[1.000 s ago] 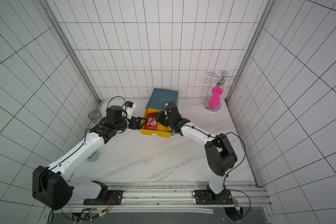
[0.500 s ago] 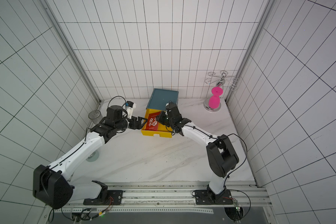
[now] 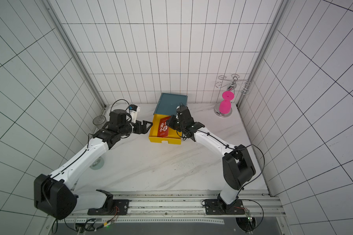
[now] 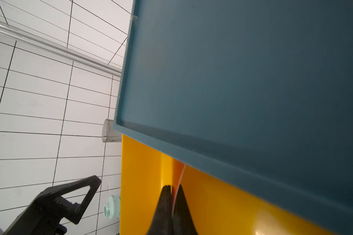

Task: Take the postcards out of the drawer
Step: Pick up the postcard from the drawer, then place the postcard at the center of the board.

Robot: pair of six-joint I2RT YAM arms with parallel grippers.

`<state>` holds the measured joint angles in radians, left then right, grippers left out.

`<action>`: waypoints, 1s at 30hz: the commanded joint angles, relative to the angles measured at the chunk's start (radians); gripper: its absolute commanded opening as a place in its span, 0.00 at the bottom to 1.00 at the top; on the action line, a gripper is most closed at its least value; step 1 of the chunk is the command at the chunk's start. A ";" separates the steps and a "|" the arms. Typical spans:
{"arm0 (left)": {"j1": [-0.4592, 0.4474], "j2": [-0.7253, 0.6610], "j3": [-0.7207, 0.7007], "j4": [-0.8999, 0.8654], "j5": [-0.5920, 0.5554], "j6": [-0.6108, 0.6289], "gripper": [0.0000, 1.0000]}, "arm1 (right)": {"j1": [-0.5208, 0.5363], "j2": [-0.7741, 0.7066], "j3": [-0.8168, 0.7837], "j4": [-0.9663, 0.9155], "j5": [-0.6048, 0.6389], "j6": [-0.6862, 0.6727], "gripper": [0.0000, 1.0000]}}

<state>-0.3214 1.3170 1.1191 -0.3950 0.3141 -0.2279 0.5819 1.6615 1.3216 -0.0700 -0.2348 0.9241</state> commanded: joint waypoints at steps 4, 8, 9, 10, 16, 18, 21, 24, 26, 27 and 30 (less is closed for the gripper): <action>0.052 -0.092 0.011 -0.011 0.028 -0.021 0.91 | -0.037 -0.159 0.056 -0.057 -0.027 -0.060 0.00; 0.128 -0.154 -0.034 0.037 0.172 -0.076 0.90 | -0.073 -0.247 0.041 -0.093 -0.119 -0.104 0.00; 0.138 -0.171 -0.043 0.043 0.224 -0.083 0.90 | -0.083 -0.273 0.023 -0.095 -0.154 -0.108 0.00; 0.142 -0.184 -0.051 0.048 0.259 -0.088 0.89 | -0.093 -0.296 0.000 -0.095 -0.185 -0.108 0.00; 0.128 -0.266 -0.150 0.105 0.499 -0.153 0.81 | -0.110 -0.448 -0.225 0.024 -0.364 -0.074 0.00; 0.104 -0.290 -0.173 0.121 0.568 -0.172 0.78 | -0.109 -0.488 -0.306 0.119 -0.436 -0.015 0.00; 0.056 -0.325 -0.202 0.124 0.602 -0.199 0.75 | -0.096 -0.531 -0.403 0.218 -0.484 0.050 0.00; 0.016 -0.359 -0.248 0.167 0.595 -0.264 0.67 | -0.065 -0.565 -0.464 0.256 -0.475 0.068 0.00; 0.003 -0.378 -0.284 0.213 0.581 -0.325 0.63 | -0.040 -0.579 -0.489 0.281 -0.458 0.071 0.00; -0.003 -0.388 -0.308 0.245 0.575 -0.358 0.63 | -0.029 -0.581 -0.496 0.293 -0.453 0.073 0.00; -0.016 -0.404 -0.361 0.316 0.554 -0.423 0.59 | 0.000 -0.574 -0.498 0.323 -0.445 0.075 0.00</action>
<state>-0.3275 0.9276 0.7952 -0.1833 0.8726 -0.5552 0.5564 1.1057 0.8471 0.1513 -0.6697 0.9844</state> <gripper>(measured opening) 0.604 0.046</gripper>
